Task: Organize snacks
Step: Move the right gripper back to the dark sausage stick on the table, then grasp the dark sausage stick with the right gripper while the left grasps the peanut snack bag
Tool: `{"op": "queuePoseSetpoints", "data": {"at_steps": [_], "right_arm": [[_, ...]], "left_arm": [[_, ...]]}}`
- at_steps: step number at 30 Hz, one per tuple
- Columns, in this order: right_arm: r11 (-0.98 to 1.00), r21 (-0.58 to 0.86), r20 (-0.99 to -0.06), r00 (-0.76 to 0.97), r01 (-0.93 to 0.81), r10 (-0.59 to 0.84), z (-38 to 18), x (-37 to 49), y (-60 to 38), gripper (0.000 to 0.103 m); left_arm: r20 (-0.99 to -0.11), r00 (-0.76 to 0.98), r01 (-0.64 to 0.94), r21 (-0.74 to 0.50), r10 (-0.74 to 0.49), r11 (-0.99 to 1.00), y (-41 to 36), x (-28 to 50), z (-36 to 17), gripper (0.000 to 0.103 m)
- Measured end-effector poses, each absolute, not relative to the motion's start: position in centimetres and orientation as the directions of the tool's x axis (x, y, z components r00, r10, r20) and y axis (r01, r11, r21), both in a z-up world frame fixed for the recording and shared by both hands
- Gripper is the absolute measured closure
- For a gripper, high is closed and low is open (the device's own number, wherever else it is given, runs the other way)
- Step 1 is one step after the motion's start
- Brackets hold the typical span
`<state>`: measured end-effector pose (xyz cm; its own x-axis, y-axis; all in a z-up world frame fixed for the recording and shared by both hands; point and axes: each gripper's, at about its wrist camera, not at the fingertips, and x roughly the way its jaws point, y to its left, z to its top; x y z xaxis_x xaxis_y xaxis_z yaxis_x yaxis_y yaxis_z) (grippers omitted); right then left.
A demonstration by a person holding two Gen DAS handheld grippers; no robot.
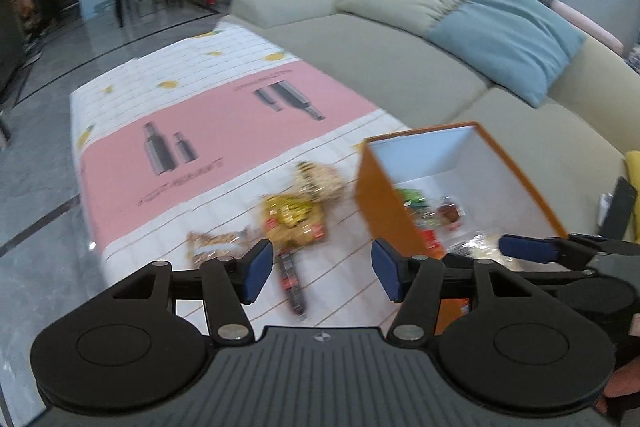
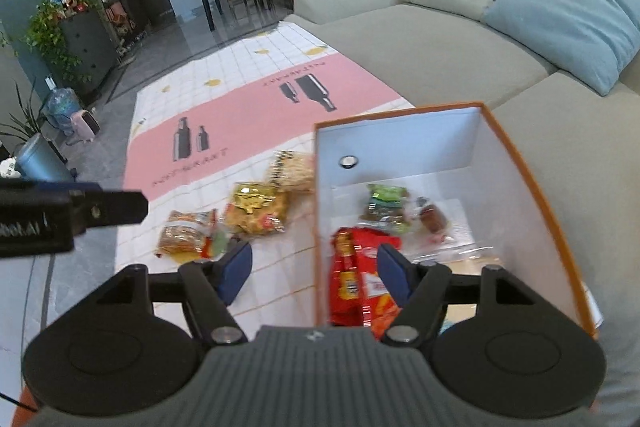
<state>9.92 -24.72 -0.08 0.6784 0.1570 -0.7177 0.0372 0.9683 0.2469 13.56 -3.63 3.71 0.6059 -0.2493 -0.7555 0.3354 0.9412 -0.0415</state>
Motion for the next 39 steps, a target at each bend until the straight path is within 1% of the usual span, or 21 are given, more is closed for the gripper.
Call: {"op": "queuePoseSetpoints", "data": {"at_steps": [8, 13, 16, 18, 20, 25, 32, 34, 36, 39], "right_arm": [[0.968, 0.247, -0.679, 0.706, -0.038, 0.201, -1.6, 9.5, -20.1, 0.036], [0.962, 0.244, -0.657, 0.709, -0.123, 0.257, -2.5, 10.0, -17.6, 0.036], [0.966, 0.204, -0.678, 0.689, -0.159, 0.256, -3.5, 11.0, -16.0, 0.037], [0.969, 0.177, -0.697, 0.673, -0.174, 0.248, -4.2, 11.9, -15.2, 0.046], [0.969, 0.172, -0.715, 0.655, -0.176, 0.246, -5.0, 12.9, -14.8, 0.049], [0.968, 0.184, -0.746, 0.617, -0.169, 0.25, -6.7, 15.5, -14.1, 0.049], [0.967, 0.196, -0.788, 0.562, -0.16, 0.253, -9.9, 19.8, -12.8, 0.05], [0.968, 0.195, -0.803, 0.542, -0.155, 0.248, -11.0, 20.8, -12.6, 0.055], [0.969, 0.191, -0.82, 0.517, -0.154, 0.244, -12.0, 21.9, -12.3, 0.063], [0.971, 0.183, -0.835, 0.497, -0.153, 0.236, -13.3, 23.0, -12.1, 0.065]], "left_arm": [[-0.777, 0.606, 0.251, -0.017, -0.171, 0.968, 1.4, 13.6, 0.1, 0.036], [-0.79, 0.591, 0.218, -0.039, -0.164, 0.975, 3.4, 14.2, -1.6, 0.036], [-0.799, 0.576, 0.192, -0.07, -0.17, 0.979, 4.4, 15.2, -2.5, 0.035], [-0.809, 0.562, 0.177, -0.085, -0.172, 0.981, 4.9, 16.0, -3.2, 0.035], [-0.815, 0.552, 0.168, -0.095, -0.173, 0.981, 5.1, 16.8, -4.0, 0.034], [-0.827, 0.531, 0.145, -0.124, -0.183, 0.982, 5.2, 18.7, -5.5, 0.034], [-0.851, 0.497, 0.121, -0.128, -0.172, 0.984, 5.3, 21.9, -7.8, 0.034], [-0.858, 0.486, 0.118, -0.125, -0.167, 0.985, 5.3, 22.7, -8.4, 0.034], [-0.86, 0.482, 0.115, -0.126, -0.166, 0.985, 5.3, 23.4, -9.0, 0.034], [-0.861, 0.476, 0.112, -0.144, -0.18, 0.983, 5.3, 24.3, -9.6, 0.034]]}}
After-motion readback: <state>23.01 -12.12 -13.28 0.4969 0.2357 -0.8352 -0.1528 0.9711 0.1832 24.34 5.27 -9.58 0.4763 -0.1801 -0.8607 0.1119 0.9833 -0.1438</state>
